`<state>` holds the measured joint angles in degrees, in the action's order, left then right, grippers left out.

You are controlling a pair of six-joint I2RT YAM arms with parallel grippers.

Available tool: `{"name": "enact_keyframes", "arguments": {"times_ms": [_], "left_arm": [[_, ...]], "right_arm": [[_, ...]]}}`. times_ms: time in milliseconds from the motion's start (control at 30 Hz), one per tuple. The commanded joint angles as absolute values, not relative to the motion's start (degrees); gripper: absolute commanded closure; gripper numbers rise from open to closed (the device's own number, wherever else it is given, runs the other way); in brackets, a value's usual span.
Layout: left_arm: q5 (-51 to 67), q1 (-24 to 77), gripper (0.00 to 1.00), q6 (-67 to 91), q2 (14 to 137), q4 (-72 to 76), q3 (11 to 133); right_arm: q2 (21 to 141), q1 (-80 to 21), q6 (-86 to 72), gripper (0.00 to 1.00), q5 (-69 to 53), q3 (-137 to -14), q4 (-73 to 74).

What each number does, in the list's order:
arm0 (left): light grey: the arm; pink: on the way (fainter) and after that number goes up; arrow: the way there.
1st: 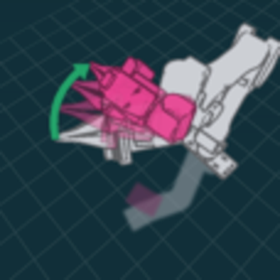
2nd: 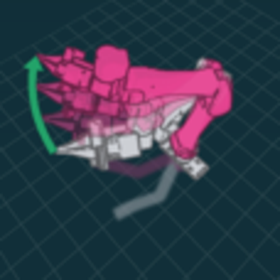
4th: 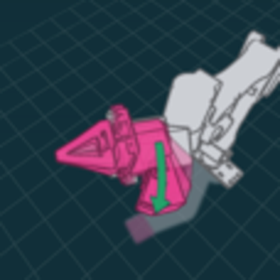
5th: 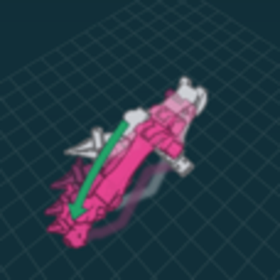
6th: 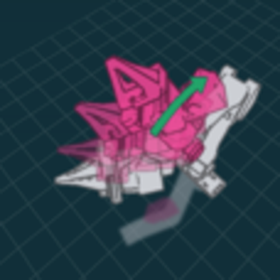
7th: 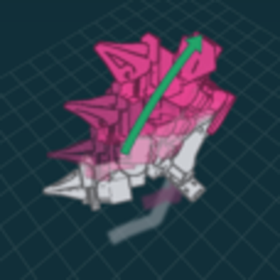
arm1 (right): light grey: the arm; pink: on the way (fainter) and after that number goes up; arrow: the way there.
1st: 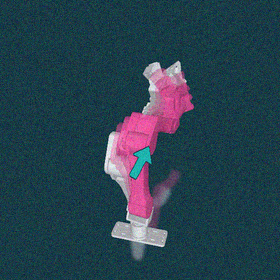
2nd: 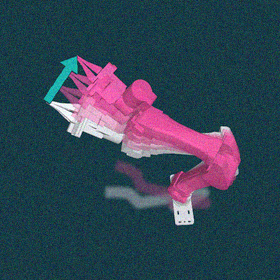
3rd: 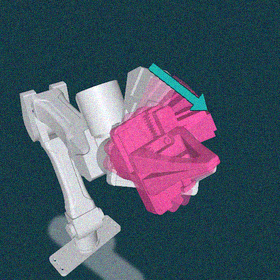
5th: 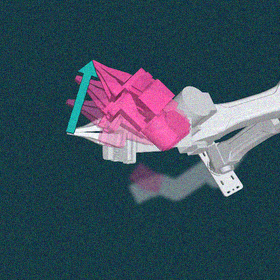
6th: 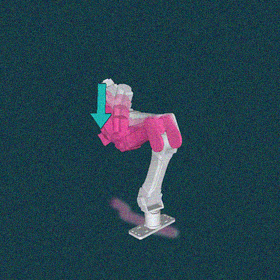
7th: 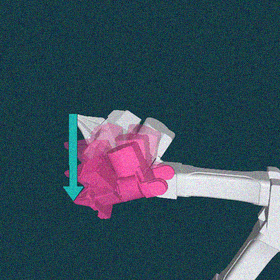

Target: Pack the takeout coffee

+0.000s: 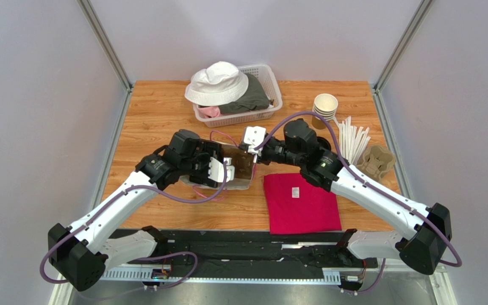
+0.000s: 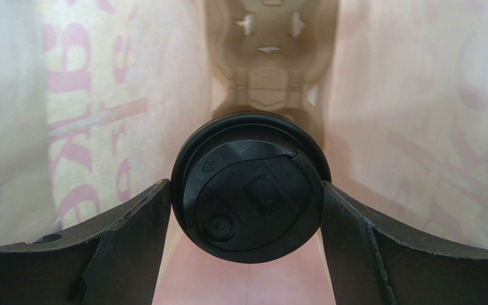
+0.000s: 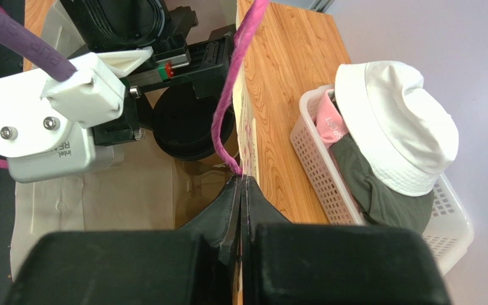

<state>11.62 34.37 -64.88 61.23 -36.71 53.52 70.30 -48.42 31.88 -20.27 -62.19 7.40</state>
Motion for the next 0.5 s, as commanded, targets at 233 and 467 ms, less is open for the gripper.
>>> {"name": "enact_keyframes", "arguments": {"times_ms": [233, 467], "left_arm": [[14.32, 34.19, 0.77, -65.66, 61.08, -36.91, 53.18], [14.24, 34.19, 0.77, -65.21, 59.77, -36.83, 51.68]], "right_arm": [[77.07, -47.72, 32.7, 0.7, -20.39, -73.38, 20.74], [81.29, -47.9, 33.13, 0.54, -18.46, -76.72, 22.15]]}}
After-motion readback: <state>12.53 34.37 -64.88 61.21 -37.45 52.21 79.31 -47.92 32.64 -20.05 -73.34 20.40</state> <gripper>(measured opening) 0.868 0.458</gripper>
